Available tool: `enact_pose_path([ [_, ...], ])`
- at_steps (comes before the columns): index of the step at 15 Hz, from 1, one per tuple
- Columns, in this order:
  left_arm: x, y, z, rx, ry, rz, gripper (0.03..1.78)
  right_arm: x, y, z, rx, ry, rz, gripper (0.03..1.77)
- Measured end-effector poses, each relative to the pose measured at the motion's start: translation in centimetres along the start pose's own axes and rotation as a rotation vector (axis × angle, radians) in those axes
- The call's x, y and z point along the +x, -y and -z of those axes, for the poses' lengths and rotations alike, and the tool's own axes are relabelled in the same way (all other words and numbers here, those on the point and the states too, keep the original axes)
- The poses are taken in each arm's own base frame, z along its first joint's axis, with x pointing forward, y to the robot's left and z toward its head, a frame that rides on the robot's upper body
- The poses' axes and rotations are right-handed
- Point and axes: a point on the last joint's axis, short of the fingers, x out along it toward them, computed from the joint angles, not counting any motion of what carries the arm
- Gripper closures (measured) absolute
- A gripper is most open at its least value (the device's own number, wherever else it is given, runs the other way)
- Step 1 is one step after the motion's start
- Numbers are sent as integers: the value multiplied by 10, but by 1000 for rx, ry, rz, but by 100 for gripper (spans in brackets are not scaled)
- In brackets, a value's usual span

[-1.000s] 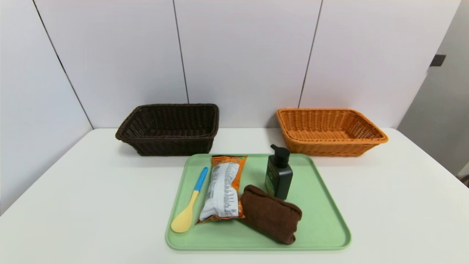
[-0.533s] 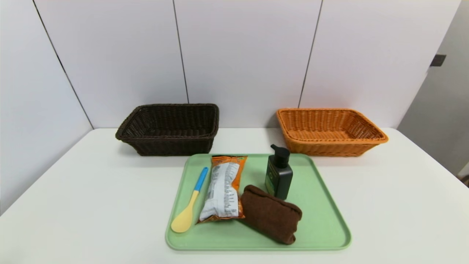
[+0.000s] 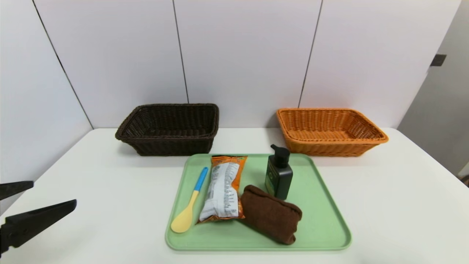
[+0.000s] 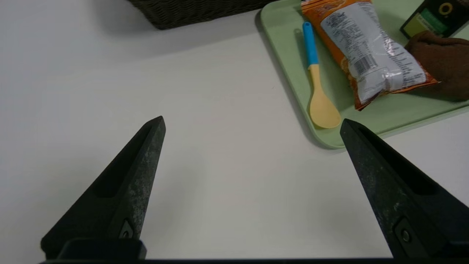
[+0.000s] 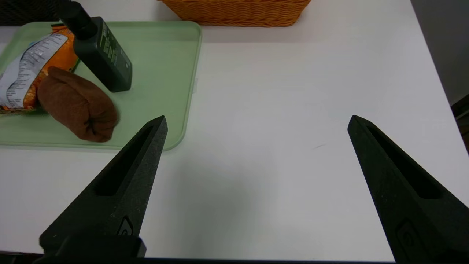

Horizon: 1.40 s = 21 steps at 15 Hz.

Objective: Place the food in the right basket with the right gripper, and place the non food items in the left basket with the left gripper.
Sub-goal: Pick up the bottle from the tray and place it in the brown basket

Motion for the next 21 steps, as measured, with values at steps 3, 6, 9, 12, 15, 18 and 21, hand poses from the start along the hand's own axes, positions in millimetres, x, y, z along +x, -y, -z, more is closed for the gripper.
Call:
enact_pose_path([
  [3, 37, -4, -16, 99, -1, 151, 12, 14, 0, -17, -8, -41, -46, 10],
  [6, 77, 6, -27, 195, 9, 274, 12, 26, -3, -29, -29, -76, -145, 10],
  [9, 119, 25, -35, 246, 19, 386, 12, 38, -7, -33, -81, -109, -212, 10],
  [12, 159, 51, -41, 291, 57, 512, 12, 46, -11, -41, -109, -120, -253, 10],
  [15, 192, 80, -43, 327, 72, 636, 12, 56, -12, -49, -113, -124, -257, 10],
  [18, 216, 102, -40, 353, 97, 717, 12, 60, -13, -49, -113, -139, -258, 10],
  [21, 234, 120, -32, 411, 141, 768, 12, 61, -13, -49, -112, -145, -256, 10],
])
